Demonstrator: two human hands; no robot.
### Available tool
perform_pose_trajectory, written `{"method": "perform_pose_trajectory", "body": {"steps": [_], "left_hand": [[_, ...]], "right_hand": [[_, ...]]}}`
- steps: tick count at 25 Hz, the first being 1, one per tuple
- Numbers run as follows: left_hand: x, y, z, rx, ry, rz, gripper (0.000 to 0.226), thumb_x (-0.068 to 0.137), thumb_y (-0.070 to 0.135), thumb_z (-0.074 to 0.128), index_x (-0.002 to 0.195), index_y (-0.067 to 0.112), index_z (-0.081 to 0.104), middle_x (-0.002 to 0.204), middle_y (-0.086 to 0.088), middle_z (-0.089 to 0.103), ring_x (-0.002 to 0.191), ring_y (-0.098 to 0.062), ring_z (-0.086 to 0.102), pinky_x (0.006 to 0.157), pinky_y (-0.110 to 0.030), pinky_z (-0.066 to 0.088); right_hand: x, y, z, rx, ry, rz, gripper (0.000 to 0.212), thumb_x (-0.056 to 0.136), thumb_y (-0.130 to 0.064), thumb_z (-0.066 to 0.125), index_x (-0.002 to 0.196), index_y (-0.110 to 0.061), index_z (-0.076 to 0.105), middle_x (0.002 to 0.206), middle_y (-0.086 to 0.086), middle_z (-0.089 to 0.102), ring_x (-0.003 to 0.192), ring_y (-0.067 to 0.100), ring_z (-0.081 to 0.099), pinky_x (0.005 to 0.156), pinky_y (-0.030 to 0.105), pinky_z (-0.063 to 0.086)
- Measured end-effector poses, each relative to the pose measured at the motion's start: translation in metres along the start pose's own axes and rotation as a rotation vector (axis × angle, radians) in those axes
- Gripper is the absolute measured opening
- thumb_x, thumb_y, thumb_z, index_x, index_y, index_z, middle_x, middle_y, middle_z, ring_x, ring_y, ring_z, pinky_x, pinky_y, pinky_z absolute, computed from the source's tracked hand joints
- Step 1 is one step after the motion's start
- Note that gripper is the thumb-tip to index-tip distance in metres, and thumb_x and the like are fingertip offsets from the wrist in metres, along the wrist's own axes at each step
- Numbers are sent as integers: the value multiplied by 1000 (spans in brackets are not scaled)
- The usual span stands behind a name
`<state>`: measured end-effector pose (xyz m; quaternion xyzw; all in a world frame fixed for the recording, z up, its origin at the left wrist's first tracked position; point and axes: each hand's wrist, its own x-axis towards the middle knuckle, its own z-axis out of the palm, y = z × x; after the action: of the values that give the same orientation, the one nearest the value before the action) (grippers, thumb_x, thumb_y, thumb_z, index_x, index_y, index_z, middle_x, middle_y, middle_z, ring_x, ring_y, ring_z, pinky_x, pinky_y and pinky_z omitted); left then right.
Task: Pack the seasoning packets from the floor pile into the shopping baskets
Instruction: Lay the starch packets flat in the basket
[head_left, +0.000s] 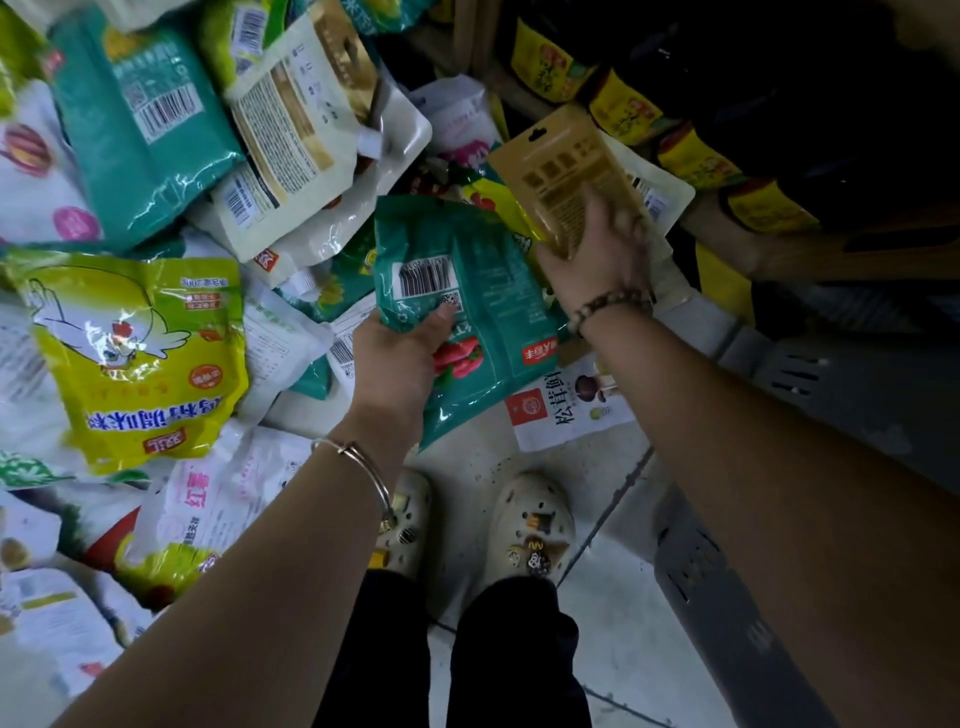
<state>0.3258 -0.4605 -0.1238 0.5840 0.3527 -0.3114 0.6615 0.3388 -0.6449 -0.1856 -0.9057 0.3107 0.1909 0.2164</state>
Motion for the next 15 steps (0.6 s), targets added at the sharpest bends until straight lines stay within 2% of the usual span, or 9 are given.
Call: {"method": "perform_pose_trajectory", "body": {"steps": [2,4,7,9,10,12,15], "left_hand": [[5,-2,-4,-26,21,12,7,91,1,56,92,5,60,57,-7,66,44,-17,61,49,-27,53],[9,-5,-9,-60,45,7,9,91,1,56,92,8,62,60,-7,68,47,-17,63,50,-28,54],[11,-7,-14,-89,64,-9,10,91,2,57,92,10,63,64,-6,70,51,-17,66,51,-29,55],[11,-7,-15,-79,76,-10,10,91,3,57,93,10,63,64,-6,71,51,-17,66,50,-28,55],[9,-6,-16,-68,80,-10,9,91,3,57,93,10,63,64,-6,71,50,-17,66,50,-27,54],[4,-3,-18,-40,79,-14,8,92,5,57,95,9,63,64,-7,70,49,-18,65,49,-27,53],[-12,4,-23,41,77,-11,9,94,7,55,98,6,63,65,-8,70,50,-19,65,48,-27,52]], "right_hand": [[18,-2,6,-109,-124,27,88,79,-59,59,148,-29,12,155,10,10,141,32,11,112,53,16],[30,-4,12,-103,-171,90,90,79,-61,57,148,-28,10,157,8,3,143,31,6,112,56,14],[29,-9,20,-186,-112,75,65,91,-48,48,146,-26,22,151,14,21,136,35,24,107,55,28],[23,-13,18,-237,-62,22,45,98,-30,39,142,-26,31,142,15,36,126,35,40,97,47,40],[19,-13,14,-217,-50,17,42,99,-22,35,141,-28,34,138,14,42,121,35,45,90,43,43],[8,-15,3,-77,4,45,41,100,-16,34,138,-30,40,136,12,45,117,34,50,85,40,45],[-28,-20,-19,196,163,12,34,98,-18,42,128,-25,54,132,10,49,111,32,54,86,38,47]]}}
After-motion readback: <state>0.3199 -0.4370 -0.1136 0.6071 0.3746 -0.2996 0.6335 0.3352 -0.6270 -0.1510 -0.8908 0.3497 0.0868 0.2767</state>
